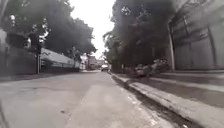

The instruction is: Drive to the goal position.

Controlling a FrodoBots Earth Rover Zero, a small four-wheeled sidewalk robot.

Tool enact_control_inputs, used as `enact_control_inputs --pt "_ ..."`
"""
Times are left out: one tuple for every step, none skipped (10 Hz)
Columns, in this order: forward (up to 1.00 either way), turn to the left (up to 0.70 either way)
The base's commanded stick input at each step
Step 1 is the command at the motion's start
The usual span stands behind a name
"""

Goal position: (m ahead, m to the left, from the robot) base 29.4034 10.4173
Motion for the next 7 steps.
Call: enact_control_inputs --pt "0.7 0.0" --pt "0.7 0.0" --pt "0.7 0.0" --pt "0.7 0.0" --pt "0.7 0.0" --pt "0.7 0.0" --pt "0.7 0.0"
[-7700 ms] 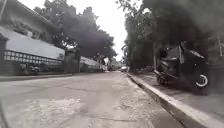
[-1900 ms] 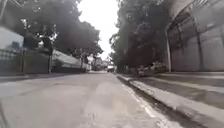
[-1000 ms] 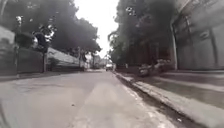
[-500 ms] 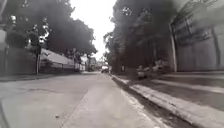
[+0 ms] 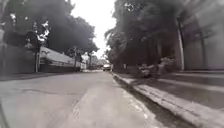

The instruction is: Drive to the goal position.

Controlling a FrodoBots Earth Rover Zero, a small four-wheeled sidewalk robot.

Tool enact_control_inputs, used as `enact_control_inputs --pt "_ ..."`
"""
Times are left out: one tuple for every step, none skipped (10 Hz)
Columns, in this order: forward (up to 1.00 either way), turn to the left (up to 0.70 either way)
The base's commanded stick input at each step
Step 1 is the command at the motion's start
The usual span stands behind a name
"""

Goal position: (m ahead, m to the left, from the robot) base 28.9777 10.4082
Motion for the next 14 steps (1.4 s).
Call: enact_control_inputs --pt "0.7 0.0" --pt "0.7 0.0" --pt "0.7 0.0" --pt "0.7 0.0" --pt "0.7 0.0" --pt "0.7 0.0" --pt "0.7 0.0" --pt "0.7 0.0" --pt "0.7 0.0" --pt "0.7 0.0" --pt "0.7 0.0" --pt "0.7 0.0" --pt "0.7 0.0" --pt "0.7 0.0"
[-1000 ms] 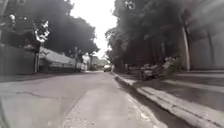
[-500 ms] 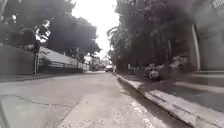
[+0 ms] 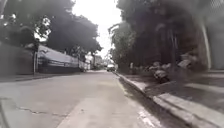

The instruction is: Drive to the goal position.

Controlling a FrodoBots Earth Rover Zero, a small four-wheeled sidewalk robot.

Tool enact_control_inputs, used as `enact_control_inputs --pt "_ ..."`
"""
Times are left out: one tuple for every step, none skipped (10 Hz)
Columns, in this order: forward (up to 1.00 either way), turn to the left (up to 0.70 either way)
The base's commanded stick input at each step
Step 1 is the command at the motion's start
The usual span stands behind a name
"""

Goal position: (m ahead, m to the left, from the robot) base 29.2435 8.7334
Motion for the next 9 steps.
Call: enact_control_inputs --pt "0.7 0.0" --pt "0.7 0.0" --pt "0.7 0.0" --pt "0.7 0.0" --pt "0.7 0.0" --pt "0.7 -0.02" --pt "0.7 -0.02" --pt "0.7 -0.01" --pt "0.7 -0.01"
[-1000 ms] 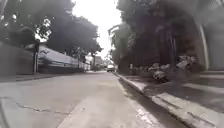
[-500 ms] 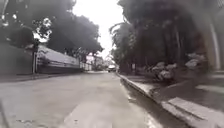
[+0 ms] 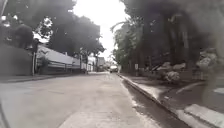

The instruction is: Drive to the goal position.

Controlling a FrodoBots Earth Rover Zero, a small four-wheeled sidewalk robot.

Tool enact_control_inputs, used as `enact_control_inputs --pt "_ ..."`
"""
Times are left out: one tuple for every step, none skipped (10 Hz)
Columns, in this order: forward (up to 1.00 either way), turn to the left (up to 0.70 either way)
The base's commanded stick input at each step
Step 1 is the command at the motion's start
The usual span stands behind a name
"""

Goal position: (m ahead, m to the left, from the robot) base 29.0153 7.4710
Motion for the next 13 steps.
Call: enact_control_inputs --pt "0.7 0.0" --pt "0.7 -0.01" --pt "0.7 -0.05" --pt "0.7 -0.13" --pt "0.7 -0.21" --pt "0.7 -0.29" --pt "0.7 -0.34" --pt "0.7 -0.33" --pt "0.7 -0.31" --pt "0.7 -0.31" --pt "0.7 -0.31" --pt "0.7 -0.19" --pt "0.7 -0.01"
